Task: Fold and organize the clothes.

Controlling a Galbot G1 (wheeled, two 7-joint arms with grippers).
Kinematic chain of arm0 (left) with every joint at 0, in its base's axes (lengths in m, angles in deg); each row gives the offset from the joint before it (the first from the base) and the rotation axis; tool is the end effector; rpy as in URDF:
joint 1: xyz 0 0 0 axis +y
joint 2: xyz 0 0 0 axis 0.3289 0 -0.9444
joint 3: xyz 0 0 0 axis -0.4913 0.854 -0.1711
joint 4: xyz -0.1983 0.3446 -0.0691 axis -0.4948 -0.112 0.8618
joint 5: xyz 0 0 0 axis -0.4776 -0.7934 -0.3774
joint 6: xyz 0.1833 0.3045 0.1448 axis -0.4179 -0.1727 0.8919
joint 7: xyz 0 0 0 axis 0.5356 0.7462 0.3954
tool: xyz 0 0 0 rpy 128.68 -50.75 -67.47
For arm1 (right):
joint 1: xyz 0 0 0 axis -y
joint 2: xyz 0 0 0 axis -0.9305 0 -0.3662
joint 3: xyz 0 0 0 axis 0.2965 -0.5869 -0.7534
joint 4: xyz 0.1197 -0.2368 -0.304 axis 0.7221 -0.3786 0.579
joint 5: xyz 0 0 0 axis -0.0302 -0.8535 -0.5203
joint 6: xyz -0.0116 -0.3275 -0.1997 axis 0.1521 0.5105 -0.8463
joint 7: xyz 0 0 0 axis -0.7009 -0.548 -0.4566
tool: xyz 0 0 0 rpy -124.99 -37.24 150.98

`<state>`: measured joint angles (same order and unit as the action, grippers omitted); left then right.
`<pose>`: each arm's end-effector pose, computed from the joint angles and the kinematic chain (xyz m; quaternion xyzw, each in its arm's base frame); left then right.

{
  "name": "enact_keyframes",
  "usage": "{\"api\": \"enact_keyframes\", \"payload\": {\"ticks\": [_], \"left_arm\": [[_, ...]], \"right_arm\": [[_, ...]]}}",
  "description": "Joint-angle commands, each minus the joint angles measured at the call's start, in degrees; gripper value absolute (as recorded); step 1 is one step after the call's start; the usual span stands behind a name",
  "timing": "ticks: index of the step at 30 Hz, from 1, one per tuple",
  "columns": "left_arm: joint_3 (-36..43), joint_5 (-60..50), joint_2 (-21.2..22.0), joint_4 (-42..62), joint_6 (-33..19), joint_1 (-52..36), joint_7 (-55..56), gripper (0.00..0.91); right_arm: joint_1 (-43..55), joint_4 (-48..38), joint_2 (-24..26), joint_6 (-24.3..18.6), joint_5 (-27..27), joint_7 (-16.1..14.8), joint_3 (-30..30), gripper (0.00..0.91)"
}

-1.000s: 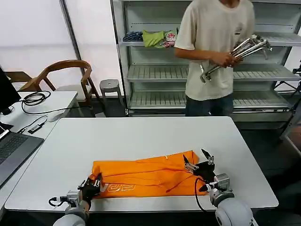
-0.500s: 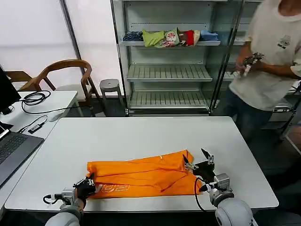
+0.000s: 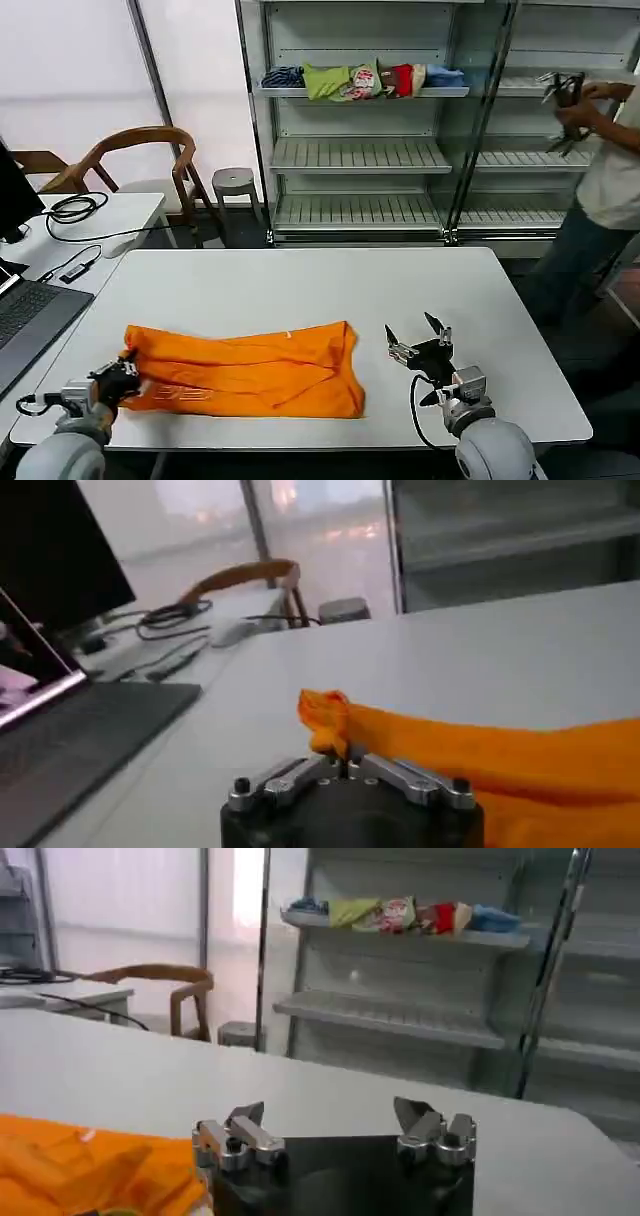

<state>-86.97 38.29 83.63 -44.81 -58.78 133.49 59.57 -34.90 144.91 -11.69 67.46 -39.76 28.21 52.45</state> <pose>0.2498 0.2025 -0.2962 0.0896 -0.9658 -0.0942 0.2241 0.2739 -0.0417 -0.3043 0.1233 -0.9849 0.0693 0.1003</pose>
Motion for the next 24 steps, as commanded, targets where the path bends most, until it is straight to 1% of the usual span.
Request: {"api": "enact_keyframes", "payload": {"ticks": [1,6,9,13,18,24], "left_arm": [[-5.68,-0.67,-1.14,-4.98,2.91,0.59,-1.65,0.010],[-3.01,-0.48,0.34,-9.43,4.35,-0.46,-1.53,0.010],[-0.57,0.12,2.08,-13.47,4.81,-0.44,-1.44,0.010],[2.96,-2.49,3.60,-16.93,4.73,-0.45,-2.07,0.010],[7.17,-2.98,5.12,-20.05,4.77,-0.36,-1.49,0.010],[18.03,-6.26,8.72,-19.75,4.54,-2.08,-0.39,0.020]], "right_arm": [[-0.36,0.45,0.19,-0.06,0.05,0.06,0.34,0.907],[-1.51,1.86,0.82,0.06,0.17,0.16,1.34,0.907],[-2.56,2.64,1.32,0.14,0.26,0.21,2.80,0.907],[-3.39,3.23,1.65,0.36,0.25,0.35,4.27,0.907],[-4.19,3.68,1.55,0.60,0.20,0.52,5.50,0.907],[-4.79,3.71,0.56,1.05,-0.11,0.98,6.39,0.907]]}}
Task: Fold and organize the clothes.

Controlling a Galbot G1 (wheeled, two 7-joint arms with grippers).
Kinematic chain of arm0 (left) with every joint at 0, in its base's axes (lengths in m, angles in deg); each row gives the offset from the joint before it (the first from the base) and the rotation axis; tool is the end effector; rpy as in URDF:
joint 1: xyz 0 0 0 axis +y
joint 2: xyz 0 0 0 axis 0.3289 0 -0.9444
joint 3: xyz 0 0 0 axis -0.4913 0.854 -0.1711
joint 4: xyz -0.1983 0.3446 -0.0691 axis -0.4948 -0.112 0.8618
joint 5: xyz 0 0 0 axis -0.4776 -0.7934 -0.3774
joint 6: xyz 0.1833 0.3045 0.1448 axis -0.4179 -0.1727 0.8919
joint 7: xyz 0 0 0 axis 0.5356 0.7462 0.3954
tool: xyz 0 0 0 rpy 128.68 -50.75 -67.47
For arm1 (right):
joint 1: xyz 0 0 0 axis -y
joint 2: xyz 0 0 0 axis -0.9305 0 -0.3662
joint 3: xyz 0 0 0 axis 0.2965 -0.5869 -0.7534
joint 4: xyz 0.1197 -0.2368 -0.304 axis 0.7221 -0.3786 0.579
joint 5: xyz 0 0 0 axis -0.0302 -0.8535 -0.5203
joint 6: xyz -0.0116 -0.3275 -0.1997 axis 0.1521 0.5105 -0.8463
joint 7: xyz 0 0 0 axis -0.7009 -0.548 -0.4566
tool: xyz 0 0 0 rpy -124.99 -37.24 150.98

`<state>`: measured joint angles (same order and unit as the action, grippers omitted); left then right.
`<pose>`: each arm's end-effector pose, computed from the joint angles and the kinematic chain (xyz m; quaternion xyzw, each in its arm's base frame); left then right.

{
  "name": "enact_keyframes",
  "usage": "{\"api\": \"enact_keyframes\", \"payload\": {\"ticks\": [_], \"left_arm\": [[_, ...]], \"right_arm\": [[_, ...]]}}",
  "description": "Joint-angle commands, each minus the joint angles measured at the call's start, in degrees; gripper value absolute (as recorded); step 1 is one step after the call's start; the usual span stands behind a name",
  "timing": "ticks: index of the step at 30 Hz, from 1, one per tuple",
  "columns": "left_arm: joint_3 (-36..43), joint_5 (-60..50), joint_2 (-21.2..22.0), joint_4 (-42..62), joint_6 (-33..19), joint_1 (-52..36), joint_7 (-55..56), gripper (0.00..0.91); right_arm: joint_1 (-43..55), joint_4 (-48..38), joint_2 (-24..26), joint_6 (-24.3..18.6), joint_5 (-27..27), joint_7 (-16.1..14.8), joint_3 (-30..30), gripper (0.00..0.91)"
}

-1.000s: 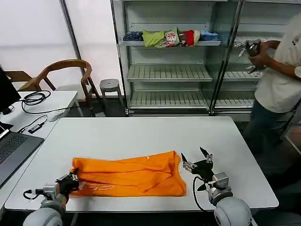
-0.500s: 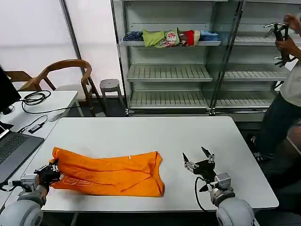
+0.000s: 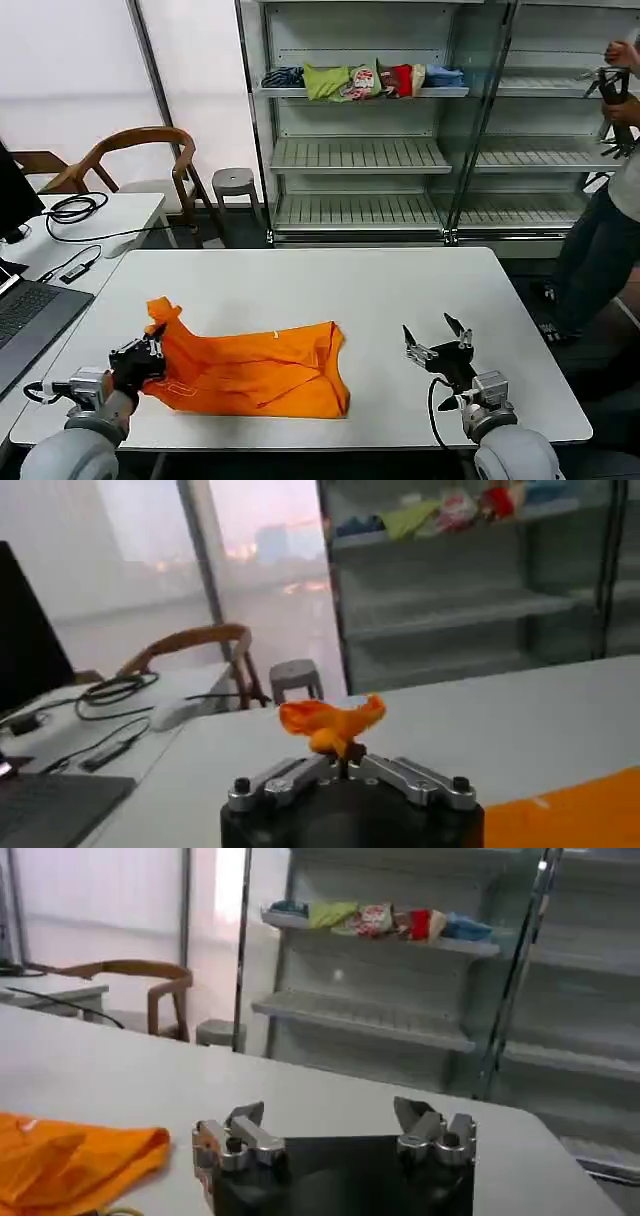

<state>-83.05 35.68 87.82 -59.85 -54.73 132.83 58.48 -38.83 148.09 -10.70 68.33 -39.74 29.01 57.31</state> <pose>0.2270 0.1177 -0.2359 -0.0004 -0.9844 -0.0755 0.1591 0.2552 -0.0646 -0.2915 0.0898 -0.9874 0.0815 0.1020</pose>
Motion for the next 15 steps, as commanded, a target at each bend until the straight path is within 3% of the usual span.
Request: {"api": "enact_keyframes", "payload": {"ticks": [1,6,15], "left_arm": [[15.05,-4.25,5.04,-4.43,0.30,-1.59,0.81,0.020],[21.85,-7.73,8.22,-0.07,-2.32,-4.02,0.70,0.020],[28.15,-7.83,11.98,5.99,-2.70,-10.86,1.24,0.020]], "right_arm": [[-0.88,0.53,-0.52,0.19,-0.16,0.18,1.60,0.907],[-1.65,0.67,-1.12,0.51,-0.50,0.44,2.58,0.907],[-3.46,1.10,-0.77,0.69,-0.39,0.49,5.69,0.907]]}}
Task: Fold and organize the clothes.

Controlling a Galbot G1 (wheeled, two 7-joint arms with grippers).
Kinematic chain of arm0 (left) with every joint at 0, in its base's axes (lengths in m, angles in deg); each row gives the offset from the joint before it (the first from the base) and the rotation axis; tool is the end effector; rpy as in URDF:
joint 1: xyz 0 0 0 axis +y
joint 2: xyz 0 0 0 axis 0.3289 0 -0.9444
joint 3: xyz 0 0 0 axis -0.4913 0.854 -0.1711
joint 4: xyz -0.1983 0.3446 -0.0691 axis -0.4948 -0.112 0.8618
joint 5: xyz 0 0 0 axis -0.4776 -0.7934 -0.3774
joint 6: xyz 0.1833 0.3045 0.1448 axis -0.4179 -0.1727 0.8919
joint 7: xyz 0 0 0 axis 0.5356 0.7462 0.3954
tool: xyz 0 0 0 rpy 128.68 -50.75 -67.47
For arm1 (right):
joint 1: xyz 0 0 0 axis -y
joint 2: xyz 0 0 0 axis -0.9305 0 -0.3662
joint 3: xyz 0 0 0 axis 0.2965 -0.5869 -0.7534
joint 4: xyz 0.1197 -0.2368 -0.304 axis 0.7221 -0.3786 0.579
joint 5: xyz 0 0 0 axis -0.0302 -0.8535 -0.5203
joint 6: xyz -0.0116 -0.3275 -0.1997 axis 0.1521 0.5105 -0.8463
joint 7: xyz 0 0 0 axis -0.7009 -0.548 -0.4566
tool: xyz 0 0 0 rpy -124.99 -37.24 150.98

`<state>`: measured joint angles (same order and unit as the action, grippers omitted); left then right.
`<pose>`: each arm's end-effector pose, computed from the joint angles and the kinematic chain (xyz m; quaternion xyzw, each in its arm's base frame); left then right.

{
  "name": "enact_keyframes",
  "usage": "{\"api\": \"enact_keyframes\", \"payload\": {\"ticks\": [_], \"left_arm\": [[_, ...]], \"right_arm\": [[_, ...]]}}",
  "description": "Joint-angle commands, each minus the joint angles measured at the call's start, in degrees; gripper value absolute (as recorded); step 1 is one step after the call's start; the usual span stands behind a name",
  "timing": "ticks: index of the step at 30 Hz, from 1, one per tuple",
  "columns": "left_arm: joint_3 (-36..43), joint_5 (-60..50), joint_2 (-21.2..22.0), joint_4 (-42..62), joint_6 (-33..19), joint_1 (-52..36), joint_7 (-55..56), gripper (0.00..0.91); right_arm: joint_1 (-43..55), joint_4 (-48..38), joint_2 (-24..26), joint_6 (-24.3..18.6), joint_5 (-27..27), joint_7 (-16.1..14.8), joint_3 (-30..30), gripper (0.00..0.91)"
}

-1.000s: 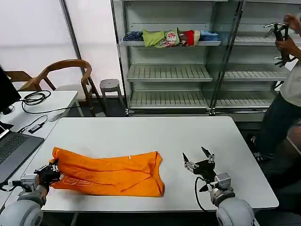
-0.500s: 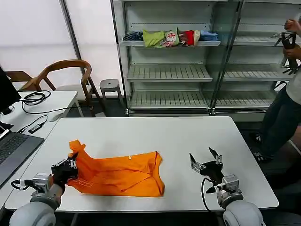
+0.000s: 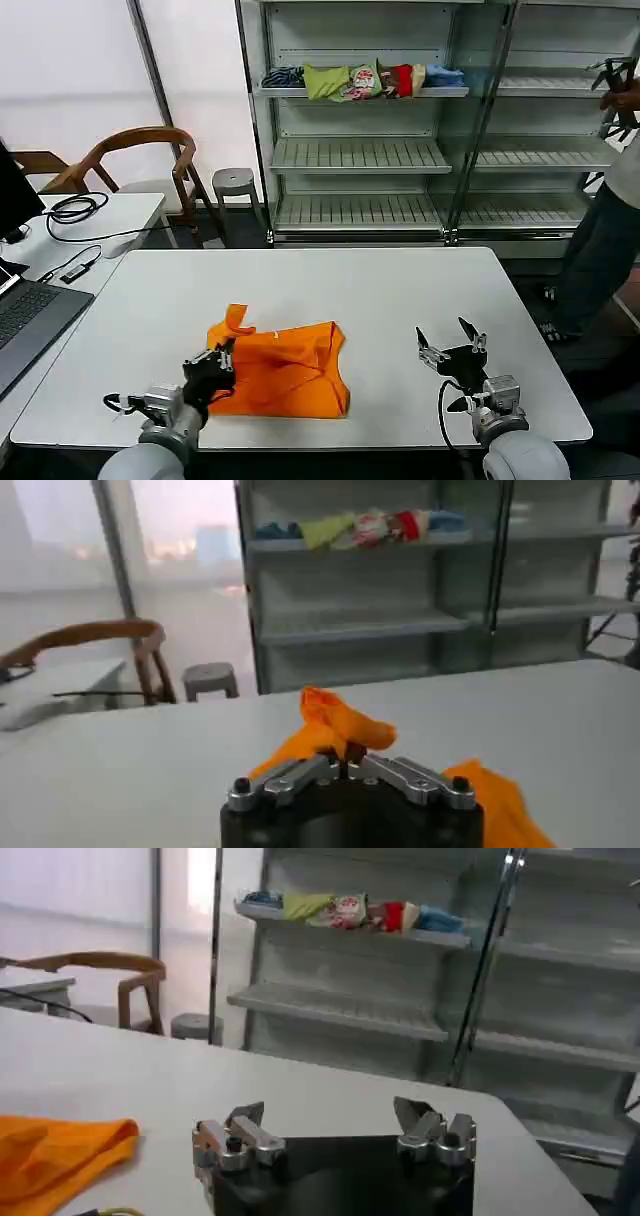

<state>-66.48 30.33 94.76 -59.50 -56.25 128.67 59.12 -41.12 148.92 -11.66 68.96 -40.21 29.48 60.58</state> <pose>0.2227 0.0240 -0.2690 -0.0886 -0.9824 -0.0277 0.1621 0.2454 -0.0765 -0.2904 0.0603 -0.9887 0.0828 0.1097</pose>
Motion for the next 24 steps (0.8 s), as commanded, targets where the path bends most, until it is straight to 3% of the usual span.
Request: {"api": "enact_keyframes", "payload": {"ticks": [1,9,24], "left_arm": [[12.02,-2.45,5.42,6.42,-1.22,-7.32,0.78,0.020],[13.00,-0.78,7.45,11.75,-1.45,-11.72,3.13,0.020],[13.78,1.30,7.20,11.67,-1.06,-11.52,4.86,0.020]], "right_arm": [[-1.26,0.30,0.37,0.07,0.16,0.03,2.74,0.907],[-0.63,-0.29,0.84,0.25,0.34,0.10,2.86,0.907],[2.82,-1.79,1.28,0.81,0.57,0.29,0.58,0.907]]}}
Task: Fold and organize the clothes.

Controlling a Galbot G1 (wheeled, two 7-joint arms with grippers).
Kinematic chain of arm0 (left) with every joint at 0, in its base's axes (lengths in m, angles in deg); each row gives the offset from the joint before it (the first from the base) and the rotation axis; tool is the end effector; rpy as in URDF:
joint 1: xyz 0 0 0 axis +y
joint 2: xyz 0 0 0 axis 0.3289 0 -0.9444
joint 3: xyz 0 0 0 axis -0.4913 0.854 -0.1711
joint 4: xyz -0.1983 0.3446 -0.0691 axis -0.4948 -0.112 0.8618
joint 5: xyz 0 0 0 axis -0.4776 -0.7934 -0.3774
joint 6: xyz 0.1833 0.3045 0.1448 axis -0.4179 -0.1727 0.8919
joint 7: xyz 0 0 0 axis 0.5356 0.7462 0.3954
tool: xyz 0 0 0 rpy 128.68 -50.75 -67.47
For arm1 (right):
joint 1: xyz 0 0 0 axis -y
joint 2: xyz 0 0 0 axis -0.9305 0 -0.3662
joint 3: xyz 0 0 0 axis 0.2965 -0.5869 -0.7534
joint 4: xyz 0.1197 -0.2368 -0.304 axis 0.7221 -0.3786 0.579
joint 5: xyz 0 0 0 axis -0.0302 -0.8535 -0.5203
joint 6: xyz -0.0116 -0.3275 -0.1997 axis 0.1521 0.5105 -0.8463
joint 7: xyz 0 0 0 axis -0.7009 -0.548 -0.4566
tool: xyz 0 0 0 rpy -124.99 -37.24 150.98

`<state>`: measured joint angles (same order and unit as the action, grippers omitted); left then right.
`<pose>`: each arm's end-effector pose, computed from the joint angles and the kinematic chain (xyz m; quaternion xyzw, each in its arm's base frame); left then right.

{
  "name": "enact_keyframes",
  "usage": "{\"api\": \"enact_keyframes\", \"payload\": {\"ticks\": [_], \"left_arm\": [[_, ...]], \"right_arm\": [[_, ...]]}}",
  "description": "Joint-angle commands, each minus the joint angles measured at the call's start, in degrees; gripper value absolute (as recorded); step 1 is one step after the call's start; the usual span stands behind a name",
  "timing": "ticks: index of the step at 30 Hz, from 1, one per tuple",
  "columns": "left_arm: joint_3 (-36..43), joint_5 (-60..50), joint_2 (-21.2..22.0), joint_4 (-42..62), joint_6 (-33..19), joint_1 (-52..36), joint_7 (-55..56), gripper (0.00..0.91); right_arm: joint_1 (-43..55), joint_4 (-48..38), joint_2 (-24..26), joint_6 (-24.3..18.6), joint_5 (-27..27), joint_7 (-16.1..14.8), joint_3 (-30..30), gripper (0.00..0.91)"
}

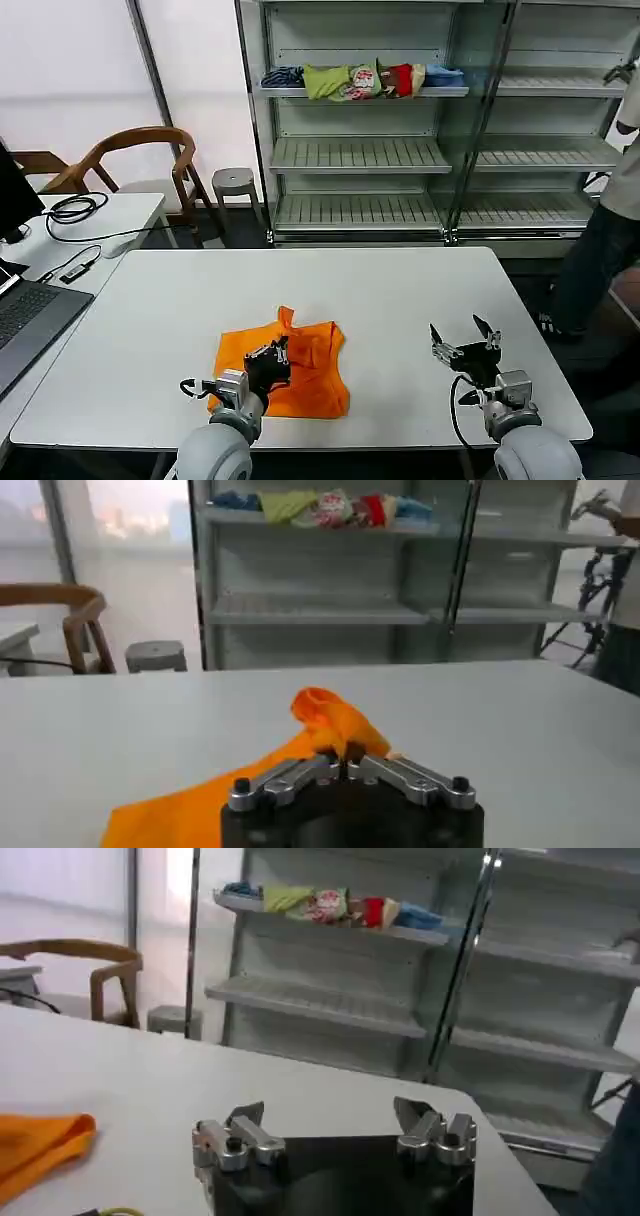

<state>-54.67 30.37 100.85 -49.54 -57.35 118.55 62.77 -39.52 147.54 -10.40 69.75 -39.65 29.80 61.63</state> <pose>0.2677 -0.0446 -0.3071 -0.1156 -0.9774 0.0058 0.1770 0.2571 -0.0895 -0.2877 0.0471 -0.9882 0.0936 0.1118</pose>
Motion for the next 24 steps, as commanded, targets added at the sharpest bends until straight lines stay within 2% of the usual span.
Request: {"api": "enact_keyframes", "payload": {"ticks": [1,7,8,9,12,19,24], "left_arm": [[2.07,1.25,1.18,1.77,0.04,-1.37,1.31,0.020],[3.48,2.83,2.40,1.79,-0.23,-1.37,2.41,0.050],[3.98,2.94,2.83,1.84,-0.49,-1.39,2.79,0.161],[4.07,3.52,3.04,1.95,-0.71,-1.46,2.74,0.907],[4.80,4.16,4.22,2.35,-2.05,-1.76,2.66,0.907],[5.26,9.33,5.03,1.39,-9.16,-1.77,-0.88,0.907],[3.47,11.40,4.79,-2.39,-10.69,-1.78,-3.28,0.907]], "right_arm": [[1.31,-0.45,-0.03,0.03,0.00,-0.02,-0.63,0.907],[1.32,-0.56,-0.30,0.00,0.00,-0.13,-0.69,0.907],[1.23,-0.56,-0.27,-0.02,0.00,-0.17,-0.63,0.907],[1.16,-0.55,-0.26,-0.02,0.01,-0.17,-0.58,0.907],[1.15,-0.66,-0.23,-0.11,0.00,-0.22,-0.46,0.907],[1.15,-0.82,-0.09,-0.26,0.02,-0.33,-0.26,0.907],[1.67,-0.85,-0.14,-0.28,0.01,-0.38,-0.53,0.907]]}}
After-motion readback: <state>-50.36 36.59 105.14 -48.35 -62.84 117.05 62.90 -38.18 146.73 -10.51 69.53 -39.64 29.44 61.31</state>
